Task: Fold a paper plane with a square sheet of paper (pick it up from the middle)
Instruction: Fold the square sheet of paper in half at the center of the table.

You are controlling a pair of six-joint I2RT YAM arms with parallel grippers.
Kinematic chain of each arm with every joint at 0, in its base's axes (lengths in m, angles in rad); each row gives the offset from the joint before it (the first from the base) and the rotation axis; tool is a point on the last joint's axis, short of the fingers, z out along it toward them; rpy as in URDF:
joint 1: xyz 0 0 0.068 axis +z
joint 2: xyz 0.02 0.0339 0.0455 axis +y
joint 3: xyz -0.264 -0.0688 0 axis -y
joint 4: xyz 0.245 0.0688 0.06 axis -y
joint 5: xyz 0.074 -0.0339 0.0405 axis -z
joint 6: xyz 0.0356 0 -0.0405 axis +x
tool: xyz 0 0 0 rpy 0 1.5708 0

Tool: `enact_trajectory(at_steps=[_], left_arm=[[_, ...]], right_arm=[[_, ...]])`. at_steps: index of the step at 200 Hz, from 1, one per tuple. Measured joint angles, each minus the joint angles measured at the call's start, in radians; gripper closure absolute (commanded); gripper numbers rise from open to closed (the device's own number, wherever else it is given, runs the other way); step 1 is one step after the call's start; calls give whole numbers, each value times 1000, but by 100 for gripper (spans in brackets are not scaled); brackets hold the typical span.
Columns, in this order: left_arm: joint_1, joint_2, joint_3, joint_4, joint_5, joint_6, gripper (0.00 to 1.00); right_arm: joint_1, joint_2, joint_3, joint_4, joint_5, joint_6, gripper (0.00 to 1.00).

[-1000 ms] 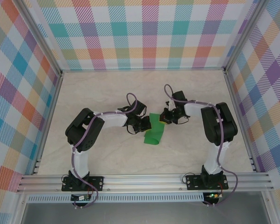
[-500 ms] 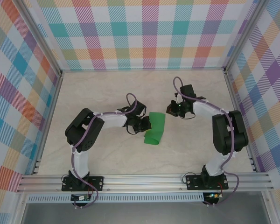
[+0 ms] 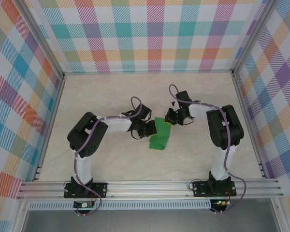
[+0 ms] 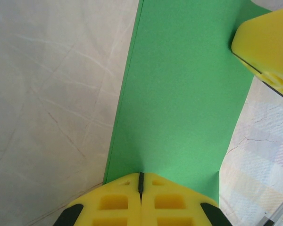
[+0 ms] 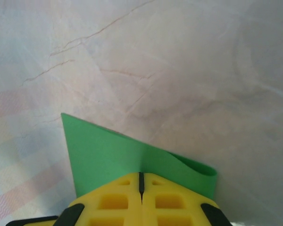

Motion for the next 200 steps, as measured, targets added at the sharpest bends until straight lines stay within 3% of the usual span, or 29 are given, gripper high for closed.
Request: enact_trajectory(at_steps=[74, 115, 149, 200], left_arm=[[0, 0, 0, 0, 0, 0, 100], [0, 0, -1, 1, 0, 0, 100], [0, 0, -1, 1, 0, 0, 100], [0, 0, -1, 1, 0, 0, 100]], right_arm=[[-55, -14, -10, 12, 32, 11, 100], [-75, -174, -94, 17, 87, 5, 100], [23, -295, -190, 40, -2, 1, 100], [159, -316, -348, 58, -114, 59, 100]])
